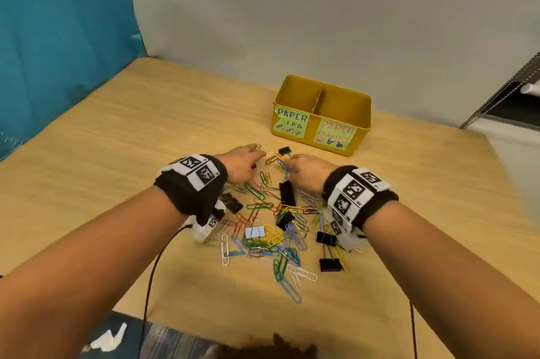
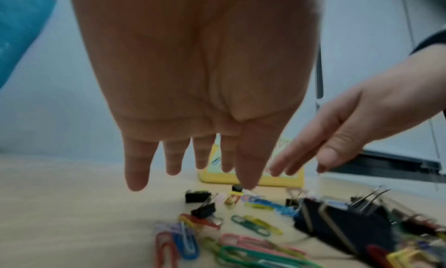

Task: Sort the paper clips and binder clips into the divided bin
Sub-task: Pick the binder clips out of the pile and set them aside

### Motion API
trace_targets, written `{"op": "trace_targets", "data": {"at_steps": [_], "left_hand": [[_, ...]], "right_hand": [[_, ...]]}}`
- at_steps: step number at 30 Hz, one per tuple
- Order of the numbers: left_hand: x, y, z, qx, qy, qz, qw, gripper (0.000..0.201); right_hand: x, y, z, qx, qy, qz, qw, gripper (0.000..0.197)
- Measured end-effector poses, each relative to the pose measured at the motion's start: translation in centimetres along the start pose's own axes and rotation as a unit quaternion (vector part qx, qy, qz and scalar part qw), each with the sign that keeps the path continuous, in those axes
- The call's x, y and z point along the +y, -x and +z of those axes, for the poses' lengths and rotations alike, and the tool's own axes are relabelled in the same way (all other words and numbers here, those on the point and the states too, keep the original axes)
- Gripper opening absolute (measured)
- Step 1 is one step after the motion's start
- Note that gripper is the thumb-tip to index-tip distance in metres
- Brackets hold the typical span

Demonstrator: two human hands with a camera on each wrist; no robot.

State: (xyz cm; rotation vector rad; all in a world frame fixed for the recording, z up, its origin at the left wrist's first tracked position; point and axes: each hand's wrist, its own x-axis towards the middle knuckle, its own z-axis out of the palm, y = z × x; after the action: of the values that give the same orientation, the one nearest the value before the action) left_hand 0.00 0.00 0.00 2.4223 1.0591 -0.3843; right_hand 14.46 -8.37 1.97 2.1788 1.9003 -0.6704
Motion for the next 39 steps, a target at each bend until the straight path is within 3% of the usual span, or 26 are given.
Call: {"op": "trace_targets", "data": {"at_steps": [4,11,15,20,24,27,30,32,34,36,39], "left_hand": [[-0.2,-1.8,-0.8,0.007,0.006,-0.023,1.000,0.070],[-2.1,-3.6,-2.1,-0.037,0.023,-0.022,0.999,0.054],[-2.4,-3.4,-2.5,-0.015,0.055,-0.011,0.998,0.042],[-2.1,-3.2,-2.1,-0.028,0.066,-0.012,0.997,0.046],[-3.0,-3.3,-2.2,-0.005,0.092,-0.020,0.996,0.053],[-2.8,-3.0,-2.1,-0.034,0.110,0.004,0.993,0.045],[-2.3,-3.0,-1.6,0.029,0.069,0.010,0.997,0.023],[-2.0,-3.0,-1.3,0.072,0.057,0.002,0.996,0.013],[-2.1,-3.0,-1.2,0.088,0.066,-0.011,0.994,0.016],[-2.8,-3.0,-1.2,0.116,0.065,-0.035,0.990,0.020],[-4.0,-2.3,-1.0,0.114,0.044,-0.076,0.990,0.036]], "right_hand": [[-0.2,-2.9,-0.2,0.006,-0.006,0.032,0.999,0.053],[0.6,-4.5,-0.9,-0.084,0.031,-0.023,0.996,0.045],[2.0,-4.1,-2.0,-0.012,0.008,0.012,1.000,0.044],[1.1,-5.0,-1.7,-0.065,0.104,0.054,0.991,0.044],[-0.8,-5.7,-1.3,0.004,0.095,0.005,0.995,0.045],[-2.7,-6.0,-0.7,-0.028,0.059,-0.003,0.998,0.039],[-3.2,-6.2,-0.8,-0.015,0.112,0.032,0.993,0.034],[-3.0,-6.1,-0.9,0.007,0.122,0.039,0.992,0.039],[-2.8,-6.0,-0.6,0.004,0.097,-0.013,0.995,0.050],[-2.7,-5.9,-0.2,-0.053,0.093,-0.077,0.991,0.072],[-2.5,-5.2,0.1,-0.122,0.151,-0.069,0.979,0.079]]}}
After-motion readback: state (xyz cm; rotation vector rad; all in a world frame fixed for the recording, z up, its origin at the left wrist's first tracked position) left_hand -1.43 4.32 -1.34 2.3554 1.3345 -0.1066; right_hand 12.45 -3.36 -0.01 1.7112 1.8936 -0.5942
